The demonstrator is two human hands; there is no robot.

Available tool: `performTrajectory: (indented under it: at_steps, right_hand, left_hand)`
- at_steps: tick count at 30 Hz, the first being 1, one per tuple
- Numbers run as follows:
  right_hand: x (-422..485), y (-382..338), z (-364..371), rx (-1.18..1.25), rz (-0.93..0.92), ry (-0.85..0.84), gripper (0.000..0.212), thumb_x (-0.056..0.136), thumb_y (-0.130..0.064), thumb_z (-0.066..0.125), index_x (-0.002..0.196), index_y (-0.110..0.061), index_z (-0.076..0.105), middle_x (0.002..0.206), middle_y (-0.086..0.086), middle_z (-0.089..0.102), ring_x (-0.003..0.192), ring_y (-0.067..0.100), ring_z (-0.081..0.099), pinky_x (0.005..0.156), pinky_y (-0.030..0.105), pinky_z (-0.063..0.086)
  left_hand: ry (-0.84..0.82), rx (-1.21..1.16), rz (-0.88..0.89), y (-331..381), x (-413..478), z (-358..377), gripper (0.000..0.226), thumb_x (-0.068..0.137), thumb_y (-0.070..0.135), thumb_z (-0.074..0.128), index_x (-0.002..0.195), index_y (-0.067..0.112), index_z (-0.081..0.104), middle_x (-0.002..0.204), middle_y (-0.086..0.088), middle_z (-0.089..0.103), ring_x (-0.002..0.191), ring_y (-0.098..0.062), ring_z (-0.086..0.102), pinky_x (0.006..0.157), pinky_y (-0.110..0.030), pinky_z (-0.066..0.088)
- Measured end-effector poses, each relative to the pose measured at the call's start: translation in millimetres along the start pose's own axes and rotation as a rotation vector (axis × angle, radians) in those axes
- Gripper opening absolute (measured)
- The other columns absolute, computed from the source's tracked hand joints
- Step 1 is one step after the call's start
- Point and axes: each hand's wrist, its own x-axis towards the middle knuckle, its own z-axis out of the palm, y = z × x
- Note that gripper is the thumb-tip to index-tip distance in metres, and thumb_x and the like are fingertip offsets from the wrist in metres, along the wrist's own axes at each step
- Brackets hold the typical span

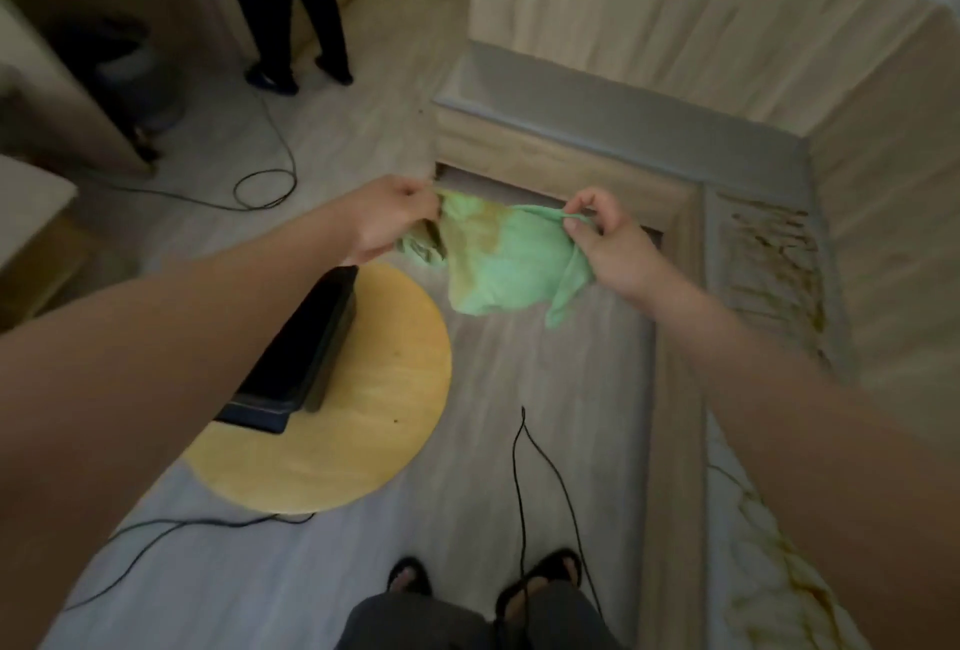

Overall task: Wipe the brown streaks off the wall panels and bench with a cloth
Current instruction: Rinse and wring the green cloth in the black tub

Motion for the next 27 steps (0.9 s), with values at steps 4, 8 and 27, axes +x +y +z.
performTrajectory:
  at_steps: [4,8,27]
  right_hand:
    - [15,-26,68,0.045,0.038,-0.141,0.011,0.107,-0.026,0.055,0.103,-0.02,0.063,0.085,-0.005,0.065,0.068,-0.001,0.056,0.064,0.026,0.044]
    - [32,-37,122,0.066,0.092,-0.35,0.023,0.096,-0.033,0.07,0.115,-0.022,0.064,0.091,-0.015,0.067,0.074,-0.005,0.063,0.062,0.013,0.047]
    - [181,-70,360,-0.16,-0.065,-0.852,0.021,0.092,-0.01,0.054,0.097,-0.028,0.063,0.092,-0.005,0.063,0.077,0.016,0.06,0.059,0.026,0.044]
  left_hand:
    - [0.08,-0.45,-0.106,-43,-23,-41,0.023,0.099,0.005,0.044,0.11,0.008,0.064,0.092,-0.012,0.068,0.08,-0.024,0.07,0.072,-0.034,0.059]
    - [0.125,-0.396,-0.199,-76,-32,-79,0.018,0.098,0.003,0.044,0.106,0.005,0.06,0.094,-0.014,0.062,0.08,-0.022,0.065,0.07,-0.033,0.057]
    - [0.09,0.765,-0.631,-232,-22,-205,0.022,0.092,0.029,0.069,0.105,0.017,0.057,0.099,-0.003,0.061,0.089,-0.025,0.059,0.071,-0.035,0.047]
